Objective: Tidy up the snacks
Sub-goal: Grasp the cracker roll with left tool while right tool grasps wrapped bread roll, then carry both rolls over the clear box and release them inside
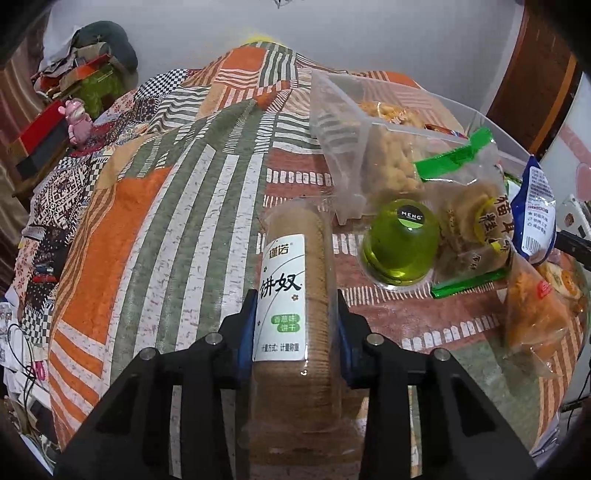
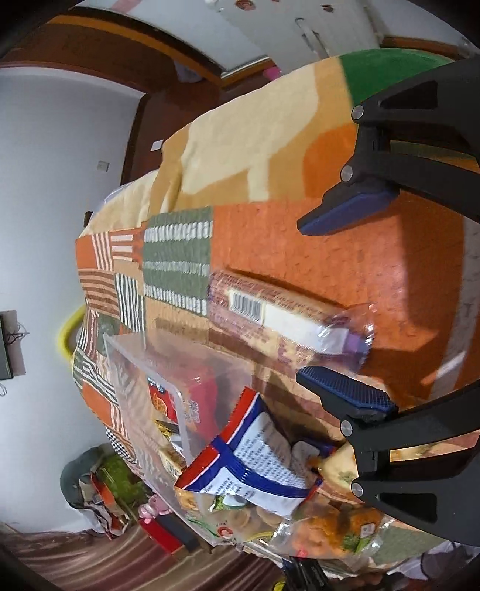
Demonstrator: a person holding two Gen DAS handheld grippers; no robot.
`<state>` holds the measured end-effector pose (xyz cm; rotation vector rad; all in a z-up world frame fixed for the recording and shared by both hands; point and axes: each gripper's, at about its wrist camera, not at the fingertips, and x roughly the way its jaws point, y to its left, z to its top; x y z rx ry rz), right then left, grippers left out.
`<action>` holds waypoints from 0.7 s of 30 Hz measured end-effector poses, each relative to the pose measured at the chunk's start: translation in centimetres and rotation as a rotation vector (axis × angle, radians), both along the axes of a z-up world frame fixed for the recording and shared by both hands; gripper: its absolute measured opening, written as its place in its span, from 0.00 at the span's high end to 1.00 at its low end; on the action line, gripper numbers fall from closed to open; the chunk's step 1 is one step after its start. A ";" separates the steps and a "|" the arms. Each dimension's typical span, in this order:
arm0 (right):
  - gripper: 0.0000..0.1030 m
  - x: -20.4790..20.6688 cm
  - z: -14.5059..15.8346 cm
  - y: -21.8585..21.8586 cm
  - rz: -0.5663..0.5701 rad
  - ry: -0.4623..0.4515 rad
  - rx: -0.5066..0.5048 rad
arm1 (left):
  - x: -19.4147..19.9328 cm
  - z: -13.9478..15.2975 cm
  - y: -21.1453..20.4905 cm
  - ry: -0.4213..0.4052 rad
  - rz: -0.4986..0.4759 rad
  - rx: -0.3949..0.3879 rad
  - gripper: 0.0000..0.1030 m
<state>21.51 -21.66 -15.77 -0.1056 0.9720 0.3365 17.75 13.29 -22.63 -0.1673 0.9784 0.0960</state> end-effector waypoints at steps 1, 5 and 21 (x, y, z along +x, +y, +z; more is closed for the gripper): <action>0.32 0.3 -0.2 0.4 0.003 0.008 0.005 | 0.0 0.0 0.0 -0.001 0.001 -0.003 0.65; 0.32 1.3 -0.7 1.6 0.015 0.029 0.006 | -0.3 0.3 0.1 -0.007 -0.012 0.004 0.66; 0.60 1.0 -0.4 0.7 0.002 -0.002 -0.010 | -0.8 4.1 -0.4 -0.094 -0.009 0.025 0.66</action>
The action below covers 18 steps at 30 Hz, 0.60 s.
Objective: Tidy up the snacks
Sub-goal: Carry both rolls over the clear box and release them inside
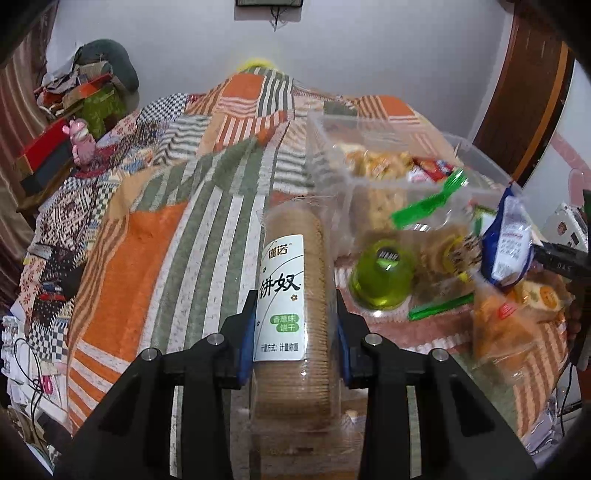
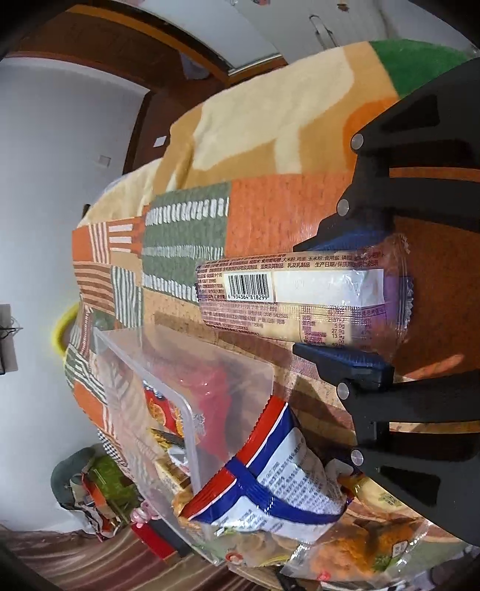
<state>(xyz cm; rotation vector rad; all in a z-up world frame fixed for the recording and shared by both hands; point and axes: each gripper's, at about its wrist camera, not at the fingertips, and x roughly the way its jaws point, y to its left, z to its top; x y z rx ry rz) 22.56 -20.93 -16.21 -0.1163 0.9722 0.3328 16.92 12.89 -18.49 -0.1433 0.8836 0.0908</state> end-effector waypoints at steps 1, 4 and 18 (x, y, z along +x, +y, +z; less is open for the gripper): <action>0.60 0.0 0.2 -0.1 -0.003 -0.006 0.002 | 0.0 0.5 -0.1 -0.010 -0.002 0.003 0.66; 0.60 0.0 1.4 -0.4 -0.008 -0.035 0.002 | 0.3 2.2 -0.6 -0.046 -0.008 0.008 0.66; 0.60 0.8 7.0 1.5 0.047 -0.193 0.072 | 3.6 8.0 -4.4 -0.176 -0.077 0.007 0.66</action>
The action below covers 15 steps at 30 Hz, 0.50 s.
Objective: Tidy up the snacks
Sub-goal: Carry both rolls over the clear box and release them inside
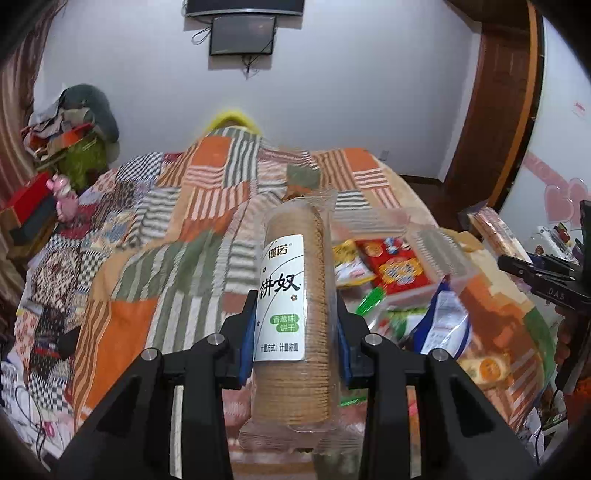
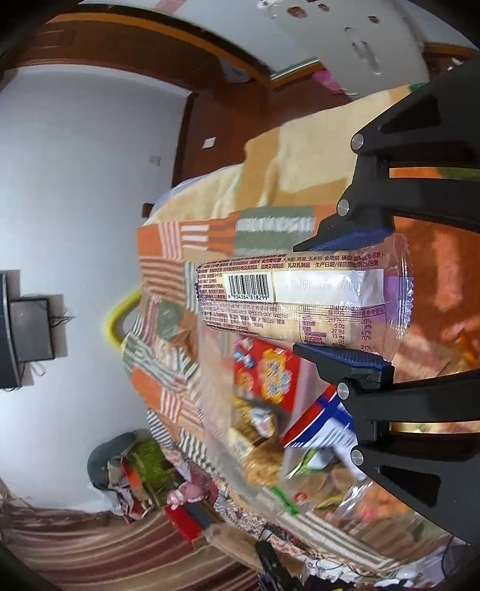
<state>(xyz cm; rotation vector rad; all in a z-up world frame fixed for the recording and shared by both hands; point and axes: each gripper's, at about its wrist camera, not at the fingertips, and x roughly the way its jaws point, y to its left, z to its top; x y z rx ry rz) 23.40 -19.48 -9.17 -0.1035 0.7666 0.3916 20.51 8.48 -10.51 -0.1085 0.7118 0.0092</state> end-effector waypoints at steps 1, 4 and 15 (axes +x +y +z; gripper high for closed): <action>0.60 0.1 0.1 0.3 0.006 -0.004 0.005 | 0.4 0.2 -0.1 -0.003 -0.005 -0.003 0.66; 0.60 0.6 0.4 1.4 0.029 -0.014 0.021 | 1.6 0.6 -1.0 -0.016 -0.026 -0.016 0.66; 0.60 2.7 -0.2 5.7 0.102 -0.016 0.043 | 6.6 0.6 -3.6 -0.005 -0.065 -0.050 0.66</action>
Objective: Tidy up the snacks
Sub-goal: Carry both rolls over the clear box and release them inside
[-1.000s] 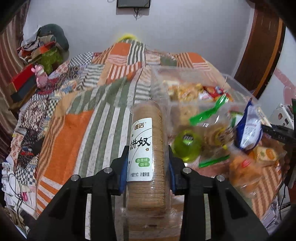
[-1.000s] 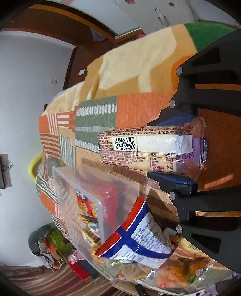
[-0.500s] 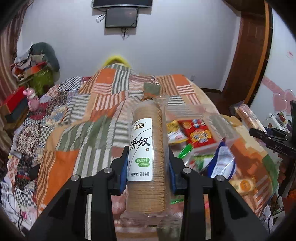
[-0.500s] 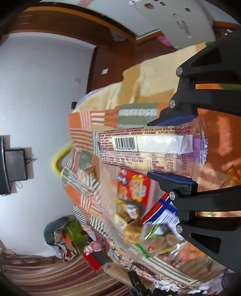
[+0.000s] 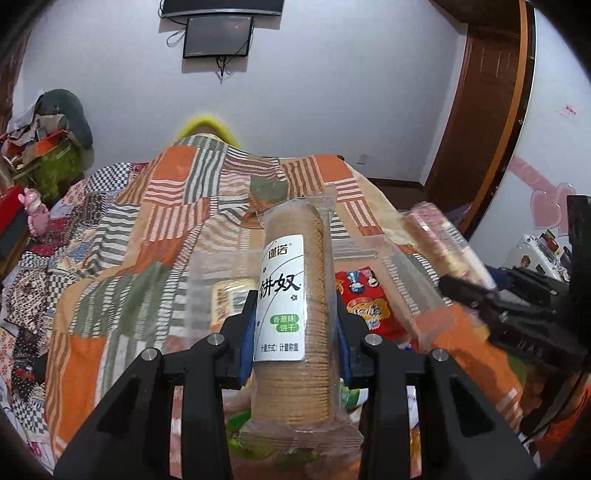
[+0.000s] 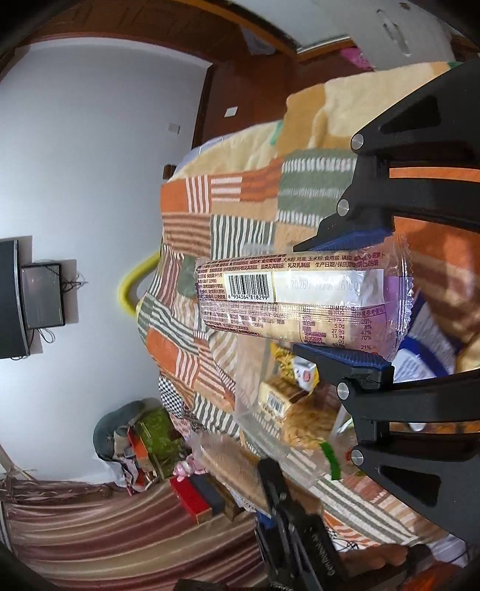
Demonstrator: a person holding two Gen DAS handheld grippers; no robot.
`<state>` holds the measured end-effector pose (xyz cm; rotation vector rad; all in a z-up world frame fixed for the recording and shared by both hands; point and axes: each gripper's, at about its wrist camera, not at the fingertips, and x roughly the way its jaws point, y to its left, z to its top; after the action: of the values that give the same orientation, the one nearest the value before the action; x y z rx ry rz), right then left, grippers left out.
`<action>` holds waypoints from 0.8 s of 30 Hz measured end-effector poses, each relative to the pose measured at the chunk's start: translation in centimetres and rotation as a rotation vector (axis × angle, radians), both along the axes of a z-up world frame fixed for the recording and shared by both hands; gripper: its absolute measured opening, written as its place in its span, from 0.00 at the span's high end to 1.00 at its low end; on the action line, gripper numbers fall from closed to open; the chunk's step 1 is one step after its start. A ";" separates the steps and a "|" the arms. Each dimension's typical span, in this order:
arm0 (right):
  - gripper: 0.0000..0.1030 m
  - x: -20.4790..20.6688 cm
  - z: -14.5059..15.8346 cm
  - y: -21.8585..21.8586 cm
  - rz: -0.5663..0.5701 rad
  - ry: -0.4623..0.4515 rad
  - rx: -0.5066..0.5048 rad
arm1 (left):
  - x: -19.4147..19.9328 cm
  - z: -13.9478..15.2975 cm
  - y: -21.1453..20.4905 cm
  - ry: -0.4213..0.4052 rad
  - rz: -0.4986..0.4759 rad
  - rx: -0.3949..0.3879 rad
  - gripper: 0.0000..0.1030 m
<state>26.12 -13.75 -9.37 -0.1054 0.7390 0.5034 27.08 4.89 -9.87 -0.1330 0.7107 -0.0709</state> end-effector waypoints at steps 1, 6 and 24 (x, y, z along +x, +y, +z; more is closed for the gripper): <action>0.60 0.3 -0.2 0.3 0.003 0.005 -0.003 | 0.6 -0.1 -0.2 0.006 -0.003 -0.001 0.66; 0.60 1.5 -1.2 1.9 0.026 0.041 -0.019 | 2.7 -1.2 -0.9 0.040 -0.012 0.003 0.66; 0.57 2.1 -4.0 3.6 0.085 0.152 -0.082 | 5.7 -4.0 0.0 0.123 -0.029 -0.036 0.65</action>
<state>28.24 -10.16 -13.37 -0.1772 0.9071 0.5670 32.80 4.91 -13.89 -0.1625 0.8342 -0.1045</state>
